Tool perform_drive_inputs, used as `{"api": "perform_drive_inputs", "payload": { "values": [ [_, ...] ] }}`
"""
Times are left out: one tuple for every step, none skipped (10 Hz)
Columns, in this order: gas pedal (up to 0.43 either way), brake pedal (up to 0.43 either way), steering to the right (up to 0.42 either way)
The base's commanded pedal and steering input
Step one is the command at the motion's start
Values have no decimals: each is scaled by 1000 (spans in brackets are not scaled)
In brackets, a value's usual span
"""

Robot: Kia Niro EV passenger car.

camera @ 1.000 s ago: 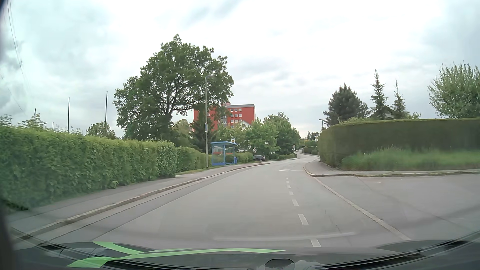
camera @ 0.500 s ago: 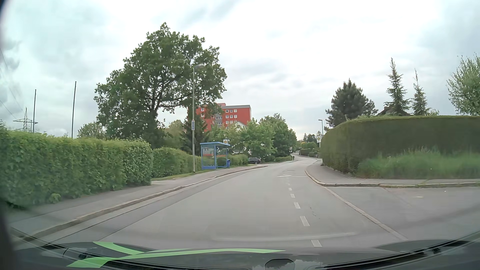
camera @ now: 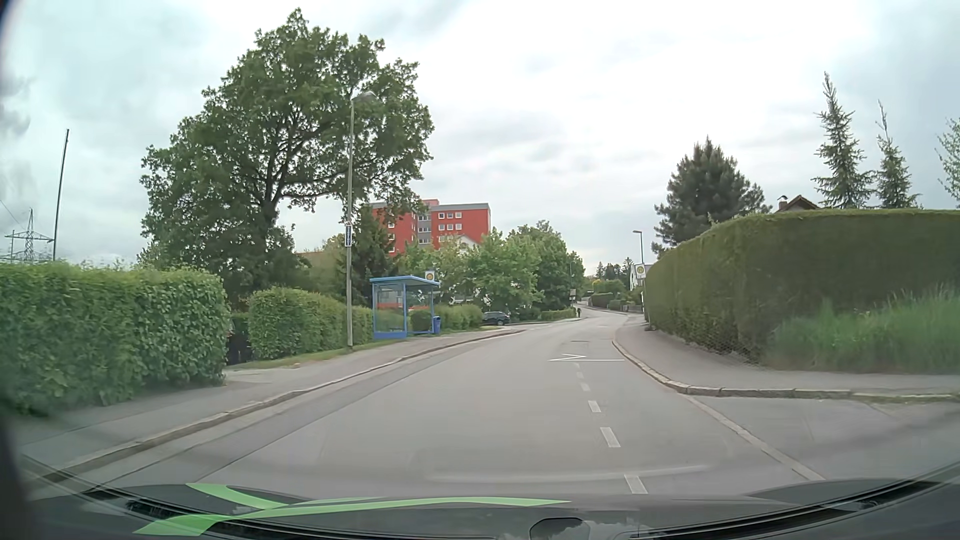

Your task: Follow the waypoints while adhering to traffic rules and regulations

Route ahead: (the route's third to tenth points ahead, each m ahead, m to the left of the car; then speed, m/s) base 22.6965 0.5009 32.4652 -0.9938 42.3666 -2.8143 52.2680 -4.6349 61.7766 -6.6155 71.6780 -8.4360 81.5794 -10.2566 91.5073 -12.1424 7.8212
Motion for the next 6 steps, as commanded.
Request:
{"api": "perform_drive_inputs", "payload": {
  "values": [
    [130,0,19],
    [130,0,18],
    [130,0,19],
    [130,0,18],
    [130,0,18],
    [130,0,18]
  ]
}}
